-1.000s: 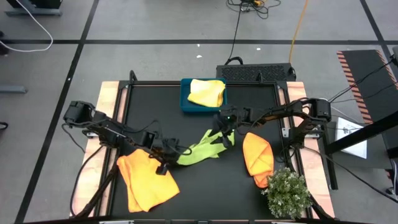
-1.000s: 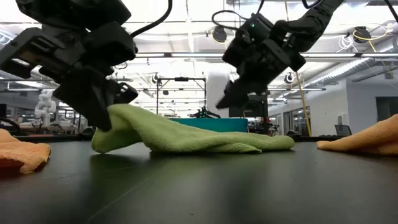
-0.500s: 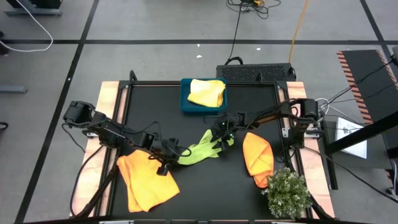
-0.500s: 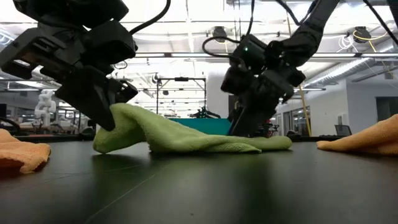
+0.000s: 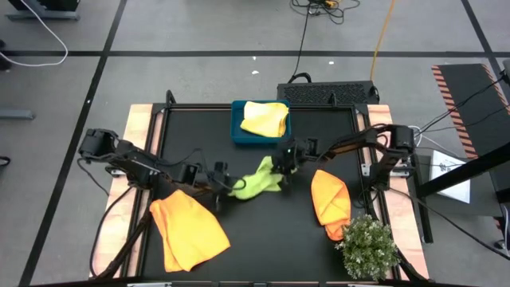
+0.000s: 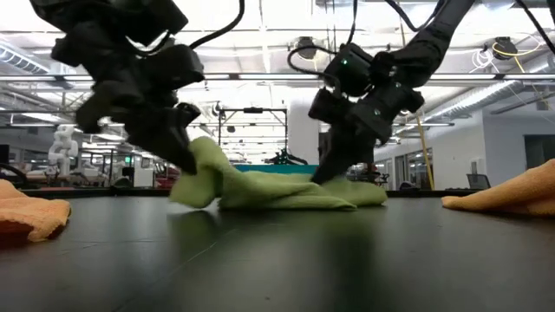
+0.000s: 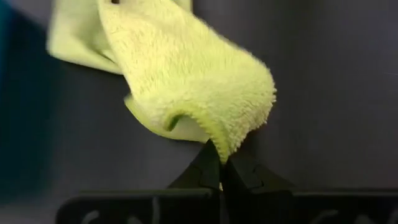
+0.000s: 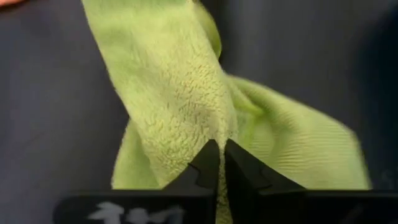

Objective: Fold microfiber towels
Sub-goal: Fold the green microfiber towel

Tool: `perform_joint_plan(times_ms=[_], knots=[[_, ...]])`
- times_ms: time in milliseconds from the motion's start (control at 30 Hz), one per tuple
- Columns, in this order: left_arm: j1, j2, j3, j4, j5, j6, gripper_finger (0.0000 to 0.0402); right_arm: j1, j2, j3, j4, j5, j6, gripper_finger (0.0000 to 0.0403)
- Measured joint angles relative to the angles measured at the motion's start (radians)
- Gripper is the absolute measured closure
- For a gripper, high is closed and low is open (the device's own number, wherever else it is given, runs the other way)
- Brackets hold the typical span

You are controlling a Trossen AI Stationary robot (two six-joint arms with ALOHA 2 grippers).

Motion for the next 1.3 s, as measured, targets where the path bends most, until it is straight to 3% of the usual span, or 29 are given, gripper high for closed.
perform_joint_plan(times_ms=[167,300,467,567,733,867,967,1067,1300], knots=[[0.069,-0.107,0.000,-0.040,-0.117,0.067,0.0399,-0.030,-0.120,0.000,0.007,0.061,-0.010,0.0399],[0.084,-0.217,0.000,-0.051,-0.245,0.116,0.0398,-0.024,-0.240,0.000,0.002,0.198,-0.034,0.0400],[0.013,-0.306,0.000,-0.051,-0.400,0.175,0.0399,0.060,-0.341,-0.016,0.005,0.339,-0.141,0.0401],[-0.044,-0.319,0.000,-0.068,-0.412,0.189,0.0399,0.113,-0.358,-0.034,-0.015,0.360,-0.157,0.0402],[-0.112,-0.318,0.000,-0.151,-0.345,0.137,0.0400,0.180,-0.360,-0.047,-0.145,0.338,-0.146,0.0402],[-0.130,-0.347,0.000,-0.180,-0.233,0.084,0.0400,0.193,-0.360,-0.048,-0.180,0.136,-0.048,0.0400],[-0.122,-0.353,0.000,-0.214,-0.053,0.018,0.0399,0.209,-0.338,-0.047,-0.146,0.023,0.032,0.0388],[-0.128,-0.320,0.002,-0.184,0.066,-0.043,0.0400,0.241,-0.278,-0.047,-0.132,0.017,0.053,0.0368],[-0.151,-0.173,-0.001,-0.142,0.156,-0.064,0.0400,0.268,-0.134,-0.048,-0.063,0.013,0.089,0.0292]])
